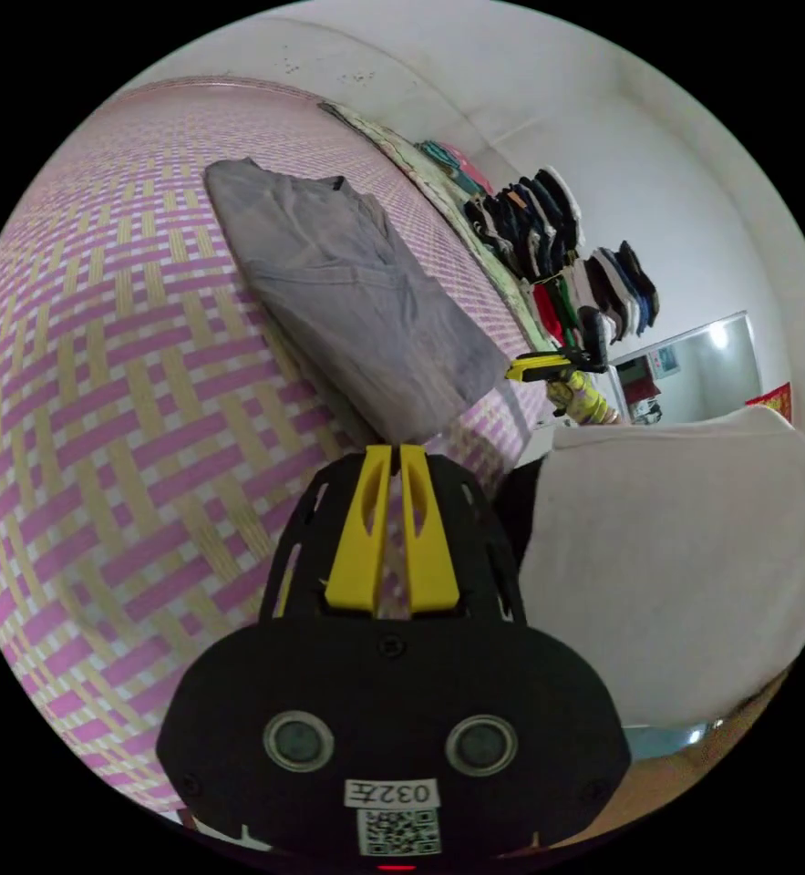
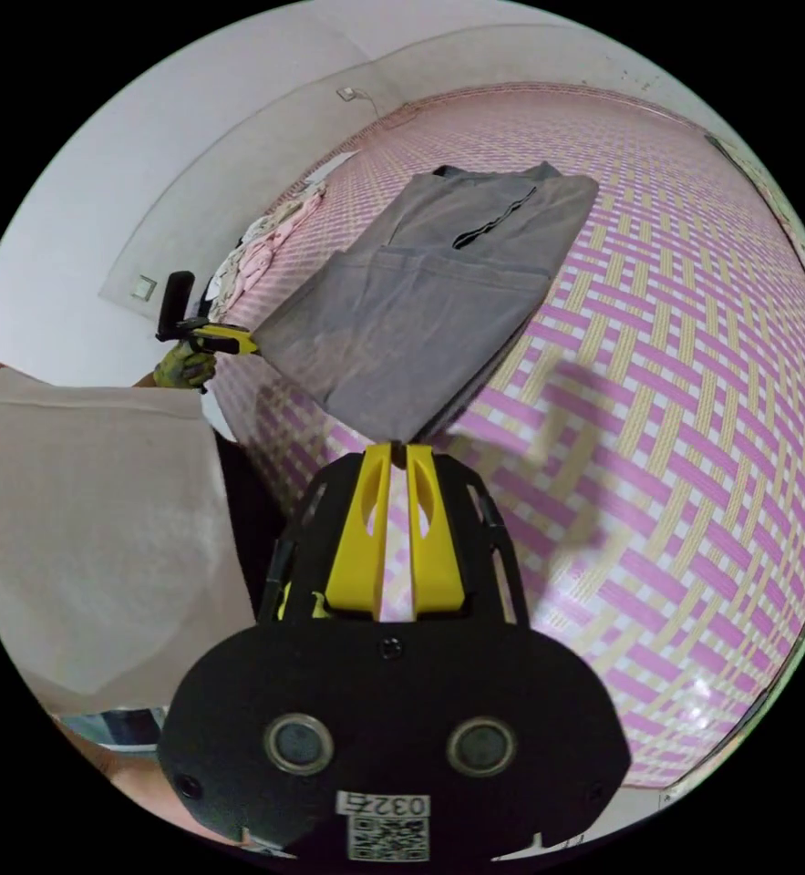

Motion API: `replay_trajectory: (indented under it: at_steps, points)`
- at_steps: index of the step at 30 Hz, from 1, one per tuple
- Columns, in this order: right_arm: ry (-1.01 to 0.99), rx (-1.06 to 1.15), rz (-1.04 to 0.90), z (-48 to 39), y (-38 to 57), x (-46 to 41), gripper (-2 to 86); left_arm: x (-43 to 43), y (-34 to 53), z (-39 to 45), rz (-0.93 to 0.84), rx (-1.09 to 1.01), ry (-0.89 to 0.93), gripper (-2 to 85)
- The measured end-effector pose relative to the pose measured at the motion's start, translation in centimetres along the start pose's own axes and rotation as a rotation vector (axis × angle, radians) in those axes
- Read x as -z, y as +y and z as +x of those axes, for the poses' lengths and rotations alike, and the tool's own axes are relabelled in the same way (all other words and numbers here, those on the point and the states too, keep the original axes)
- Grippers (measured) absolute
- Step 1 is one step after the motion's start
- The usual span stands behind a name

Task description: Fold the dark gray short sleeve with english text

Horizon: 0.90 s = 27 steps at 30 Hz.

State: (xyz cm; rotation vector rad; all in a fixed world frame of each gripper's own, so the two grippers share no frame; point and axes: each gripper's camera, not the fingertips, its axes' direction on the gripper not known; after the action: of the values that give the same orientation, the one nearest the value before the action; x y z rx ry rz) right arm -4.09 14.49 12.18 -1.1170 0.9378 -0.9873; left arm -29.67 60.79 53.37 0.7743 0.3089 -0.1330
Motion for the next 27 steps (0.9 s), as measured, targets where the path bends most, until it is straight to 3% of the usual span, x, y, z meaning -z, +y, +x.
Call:
replay_trajectory:
  at_steps: [9, 16, 27]
  points:
    - [-0.303, 0.01, 0.11, -1.0, 4.5, 7.1, 0.1, 5.6, 6.5, -1.7, 0.156, 0.033, 0.363, -1.3]
    - [-0.455, -0.005, 0.18, 4.1, -0.9, 12.5, -0.9, 10.8, -2.2, -6.7, 0.155, 0.001, 0.479, -1.2]
    - [-0.549, -0.216, 0.254, 19.0, -13.8, 8.6, -0.9, 7.5, -16.9, -25.7, 0.142, 0.312, 0.524, -1.2]
